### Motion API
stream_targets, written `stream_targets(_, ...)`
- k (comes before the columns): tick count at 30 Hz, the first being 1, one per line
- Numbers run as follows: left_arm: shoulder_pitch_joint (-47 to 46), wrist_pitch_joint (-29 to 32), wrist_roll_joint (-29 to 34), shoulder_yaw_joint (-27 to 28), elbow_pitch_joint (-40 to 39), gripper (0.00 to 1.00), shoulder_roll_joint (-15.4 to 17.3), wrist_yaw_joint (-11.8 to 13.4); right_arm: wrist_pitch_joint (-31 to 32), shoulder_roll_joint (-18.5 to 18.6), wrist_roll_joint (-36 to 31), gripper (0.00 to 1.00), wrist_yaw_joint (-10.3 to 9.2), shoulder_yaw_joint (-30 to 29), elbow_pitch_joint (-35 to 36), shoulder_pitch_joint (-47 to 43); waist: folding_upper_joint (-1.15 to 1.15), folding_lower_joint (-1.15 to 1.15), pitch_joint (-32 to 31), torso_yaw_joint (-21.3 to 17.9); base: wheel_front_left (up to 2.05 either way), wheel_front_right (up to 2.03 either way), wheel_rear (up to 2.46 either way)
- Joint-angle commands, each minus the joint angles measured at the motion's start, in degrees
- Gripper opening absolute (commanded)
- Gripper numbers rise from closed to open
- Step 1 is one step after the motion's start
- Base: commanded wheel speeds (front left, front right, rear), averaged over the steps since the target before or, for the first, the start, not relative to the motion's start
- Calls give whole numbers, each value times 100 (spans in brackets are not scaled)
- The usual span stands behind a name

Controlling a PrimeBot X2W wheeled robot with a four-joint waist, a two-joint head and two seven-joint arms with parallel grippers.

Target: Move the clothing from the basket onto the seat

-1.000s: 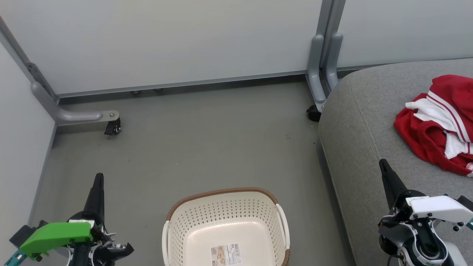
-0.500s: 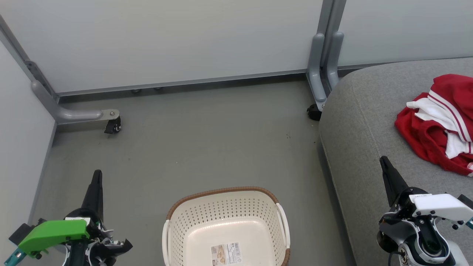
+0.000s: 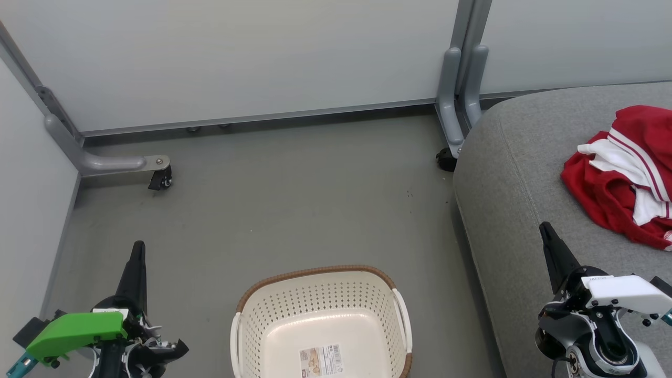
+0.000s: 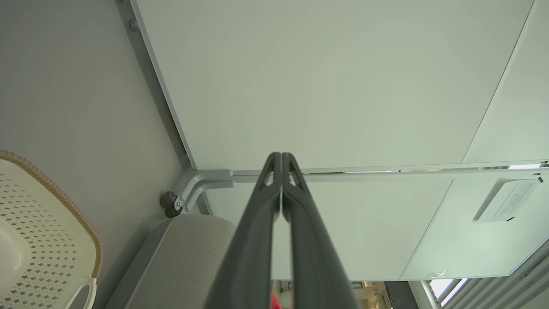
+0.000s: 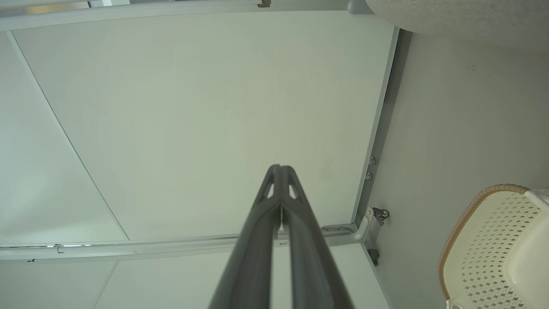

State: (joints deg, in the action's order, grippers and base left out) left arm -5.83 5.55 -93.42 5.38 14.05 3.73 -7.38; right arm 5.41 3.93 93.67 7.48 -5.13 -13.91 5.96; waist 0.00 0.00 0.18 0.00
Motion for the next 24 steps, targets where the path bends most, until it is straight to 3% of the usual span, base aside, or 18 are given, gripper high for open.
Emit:
stream_targets(1, -75, 34, 19, 18, 5, 0, -4, -25, 19, -11, -25, 0, 2, -22, -13, 34, 0, 0, 0, 0, 0, 0, 0)
stream_targets(24, -79, 45, 45, 53, 6, 0, -19, -25, 48, -30, -51, 0, 2, -58, -16, 38, 0, 0, 0, 0, 0, 0, 0)
